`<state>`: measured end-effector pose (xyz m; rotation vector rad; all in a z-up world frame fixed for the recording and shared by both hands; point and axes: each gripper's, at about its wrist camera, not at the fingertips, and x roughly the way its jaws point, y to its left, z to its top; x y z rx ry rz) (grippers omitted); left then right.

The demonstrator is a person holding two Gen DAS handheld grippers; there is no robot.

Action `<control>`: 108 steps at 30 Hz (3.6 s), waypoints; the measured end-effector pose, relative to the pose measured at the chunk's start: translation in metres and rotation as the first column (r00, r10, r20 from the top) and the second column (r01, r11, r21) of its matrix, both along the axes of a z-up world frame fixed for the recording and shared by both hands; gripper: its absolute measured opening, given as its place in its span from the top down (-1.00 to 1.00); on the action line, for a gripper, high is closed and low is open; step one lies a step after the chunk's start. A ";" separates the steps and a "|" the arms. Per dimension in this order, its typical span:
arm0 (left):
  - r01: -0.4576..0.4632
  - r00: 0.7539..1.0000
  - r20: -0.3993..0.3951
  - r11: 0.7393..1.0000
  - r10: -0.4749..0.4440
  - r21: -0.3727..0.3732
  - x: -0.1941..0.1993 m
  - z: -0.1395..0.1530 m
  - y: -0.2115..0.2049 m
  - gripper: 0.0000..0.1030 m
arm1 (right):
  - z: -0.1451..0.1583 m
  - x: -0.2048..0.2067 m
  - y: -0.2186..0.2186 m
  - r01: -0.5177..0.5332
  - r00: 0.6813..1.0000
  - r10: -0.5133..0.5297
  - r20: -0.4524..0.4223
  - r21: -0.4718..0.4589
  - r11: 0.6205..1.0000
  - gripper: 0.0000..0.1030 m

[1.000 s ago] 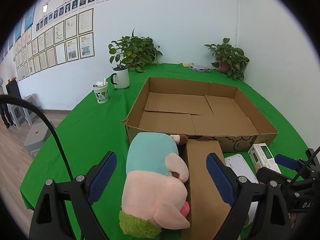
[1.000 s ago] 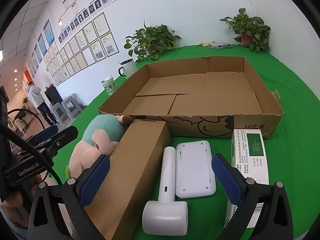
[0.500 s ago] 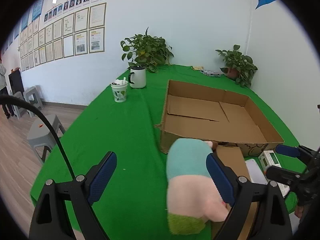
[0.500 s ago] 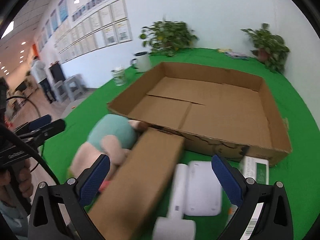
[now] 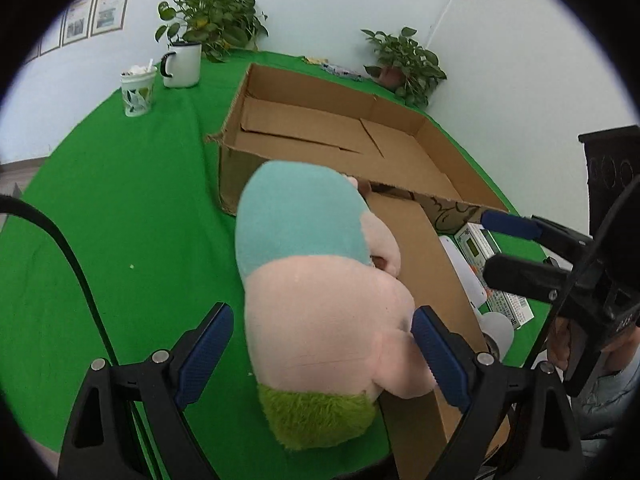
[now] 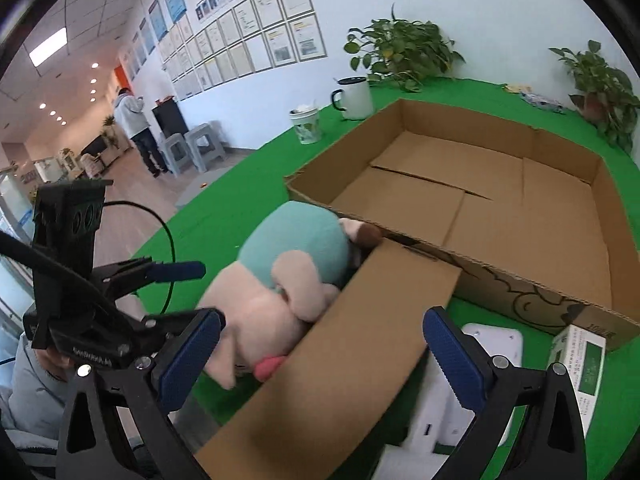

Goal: Organize objects
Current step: 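Close the left gripper on the pink plush pig and lift it, then carry the plush pig with the left gripper over the open cardboard box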

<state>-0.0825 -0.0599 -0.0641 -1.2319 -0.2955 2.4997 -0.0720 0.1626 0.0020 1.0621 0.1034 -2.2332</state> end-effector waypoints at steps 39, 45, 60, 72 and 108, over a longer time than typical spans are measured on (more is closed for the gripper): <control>-0.123 0.992 -0.025 0.991 0.122 -0.042 0.024 -0.009 -0.019 -0.15 | -0.063 -0.055 -0.131 -0.150 0.958 0.151 0.244 -0.024 0.988 -0.61; -0.133 0.990 -0.056 0.986 0.128 -0.100 0.029 0.003 -0.010 -0.12 | -0.057 -0.052 -0.122 -0.136 0.966 0.144 0.213 -0.050 0.989 -0.40; -0.054 0.919 -0.393 0.985 -0.014 -0.161 -0.017 0.122 0.036 -0.11 | 0.079 -0.058 -0.066 -0.014 0.985 -0.022 -0.174 -0.202 0.979 -0.27; 0.062 0.847 -0.510 0.982 -0.146 -0.178 -0.080 0.182 0.076 -0.11 | 0.186 -0.063 0.010 0.113 0.929 -0.186 -0.321 -0.233 0.966 -0.24; -0.086 0.996 0.001 0.983 0.087 -0.161 -0.180 0.024 0.017 -0.19 | -0.060 -0.278 -0.099 0.043 0.985 -0.017 0.174 -0.148 0.988 -0.24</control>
